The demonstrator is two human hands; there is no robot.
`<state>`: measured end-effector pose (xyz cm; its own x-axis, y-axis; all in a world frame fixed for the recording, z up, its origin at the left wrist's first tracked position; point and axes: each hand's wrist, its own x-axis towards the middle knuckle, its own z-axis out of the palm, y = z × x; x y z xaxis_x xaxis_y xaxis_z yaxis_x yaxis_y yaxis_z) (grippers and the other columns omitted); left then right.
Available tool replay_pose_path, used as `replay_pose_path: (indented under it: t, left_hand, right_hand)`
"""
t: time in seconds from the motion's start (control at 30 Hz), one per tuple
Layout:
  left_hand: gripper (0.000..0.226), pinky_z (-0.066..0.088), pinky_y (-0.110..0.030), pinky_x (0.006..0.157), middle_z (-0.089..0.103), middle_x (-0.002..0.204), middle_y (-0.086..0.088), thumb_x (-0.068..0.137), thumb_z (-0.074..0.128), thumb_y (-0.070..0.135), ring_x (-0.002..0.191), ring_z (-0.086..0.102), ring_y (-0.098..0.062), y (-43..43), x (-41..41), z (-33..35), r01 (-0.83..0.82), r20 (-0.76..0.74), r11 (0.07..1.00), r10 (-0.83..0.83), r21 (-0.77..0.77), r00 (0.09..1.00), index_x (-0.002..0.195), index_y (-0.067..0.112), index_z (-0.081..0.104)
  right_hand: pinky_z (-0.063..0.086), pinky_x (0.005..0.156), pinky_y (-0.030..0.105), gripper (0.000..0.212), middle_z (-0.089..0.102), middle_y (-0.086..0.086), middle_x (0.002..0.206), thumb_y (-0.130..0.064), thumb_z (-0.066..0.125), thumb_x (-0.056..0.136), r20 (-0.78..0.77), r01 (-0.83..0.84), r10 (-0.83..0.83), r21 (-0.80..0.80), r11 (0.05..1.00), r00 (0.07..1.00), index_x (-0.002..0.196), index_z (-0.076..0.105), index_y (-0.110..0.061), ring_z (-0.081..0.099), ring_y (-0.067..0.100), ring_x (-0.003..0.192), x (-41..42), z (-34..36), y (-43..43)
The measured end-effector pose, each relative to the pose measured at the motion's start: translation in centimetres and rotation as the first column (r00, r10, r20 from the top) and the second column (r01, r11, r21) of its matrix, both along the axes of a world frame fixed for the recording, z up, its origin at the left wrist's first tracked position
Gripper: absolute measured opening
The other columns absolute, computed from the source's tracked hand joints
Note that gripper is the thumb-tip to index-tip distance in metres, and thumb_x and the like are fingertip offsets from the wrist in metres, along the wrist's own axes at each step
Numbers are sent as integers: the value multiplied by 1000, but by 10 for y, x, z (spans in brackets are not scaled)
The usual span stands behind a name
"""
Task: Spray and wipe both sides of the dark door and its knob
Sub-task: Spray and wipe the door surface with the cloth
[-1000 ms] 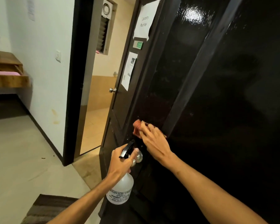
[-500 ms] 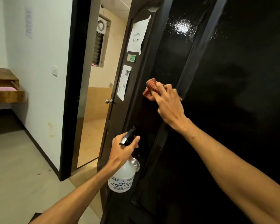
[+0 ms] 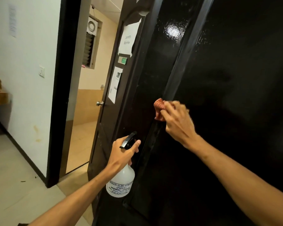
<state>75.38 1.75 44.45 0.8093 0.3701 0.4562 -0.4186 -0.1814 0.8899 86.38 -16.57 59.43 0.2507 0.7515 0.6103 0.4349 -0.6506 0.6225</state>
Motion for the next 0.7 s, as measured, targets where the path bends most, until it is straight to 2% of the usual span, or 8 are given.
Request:
replay_pose_path:
  t: [0.13, 0.2, 0.27, 0.33, 0.43, 0.6, 0.63, 0.7]
  left_hand:
    - [17, 53, -33, 41, 73, 79, -13, 100, 71, 25, 41, 60, -19, -12, 6, -3, 47, -24, 999, -48, -20, 999, 94, 9, 70]
    - [17, 53, -32, 41, 73, 80, -14, 100, 71, 26, 42, 59, -19, -13, 9, 5, 66, -13, 998, -66, -24, 998, 96, 9, 70]
    - [18, 52, -32, 42, 73, 79, -14, 100, 71, 26, 41, 58, -20, -12, 13, 15, 65, 6, 998, -65, -8, 998, 95, 9, 69]
    - [19, 53, -33, 43, 73, 80, -12, 100, 70, 27, 40, 58, -22, -11, 18, 23, 64, 20, 998, -64, 8, 998, 94, 9, 68]
    - [20, 54, -36, 44, 74, 79, -11, 101, 70, 28, 39, 58, -23, -12, 23, 34, 63, 31, 998, -64, 18, 997, 93, 10, 68]
    - [19, 52, -34, 43, 74, 78, -12, 99, 72, 27, 39, 58, -23, -14, 25, 52, 66, 39, 998, -67, 21, 997, 90, 11, 70]
    - [20, 53, -35, 44, 74, 78, -11, 100, 72, 28, 39, 58, -23, -14, 25, 56, 67, 43, 997, -68, 27, 997, 90, 10, 70]
    - [23, 56, -40, 45, 74, 76, -9, 100, 71, 28, 38, 57, -23, -12, 24, 64, 63, 49, 997, -65, 37, 997, 90, 9, 70]
  right_hand:
    - [48, 88, 44, 38, 55, 17, 134, -22, 59, 75, -149, -28, -27, -355, 935, 988, 110, 66, -9, 52, 35, 116, -8, -77, -5]
    - [50, 89, 43, 37, 55, 16, 135, -24, 61, 75, -180, -34, -49, -428, 903, 982, 109, 65, -11, 53, 34, 118, -5, -68, -9]
    - [47, 85, 42, 33, 56, 13, 131, -22, 57, 76, -106, -13, -24, -339, 941, 994, 107, 66, -12, 52, 33, 115, 0, -29, -5]
    - [42, 85, 42, 32, 57, 12, 130, -18, 52, 79, -16, 22, -25, -156, 988, 1000, 106, 67, -12, 50, 33, 113, 2, 12, 0]
    - [42, 92, 44, 32, 56, 14, 133, -12, 51, 80, 3, 17, -17, 7, 1000, 1000, 109, 65, -10, 49, 35, 118, 3, 21, 3]
    - [46, 92, 44, 38, 56, 17, 134, -23, 61, 78, -69, 4, -30, -350, 937, 997, 114, 63, -11, 53, 36, 119, -1, -33, -9]
    - [46, 91, 44, 36, 57, 16, 132, -22, 62, 78, -60, -9, -12, -336, 942, 998, 112, 63, -11, 55, 36, 116, 0, -22, -9]
    - [45, 89, 44, 30, 57, 16, 129, -15, 62, 80, -4, -17, 16, -163, 986, 1000, 109, 65, -10, 55, 36, 111, 2, 14, -4]
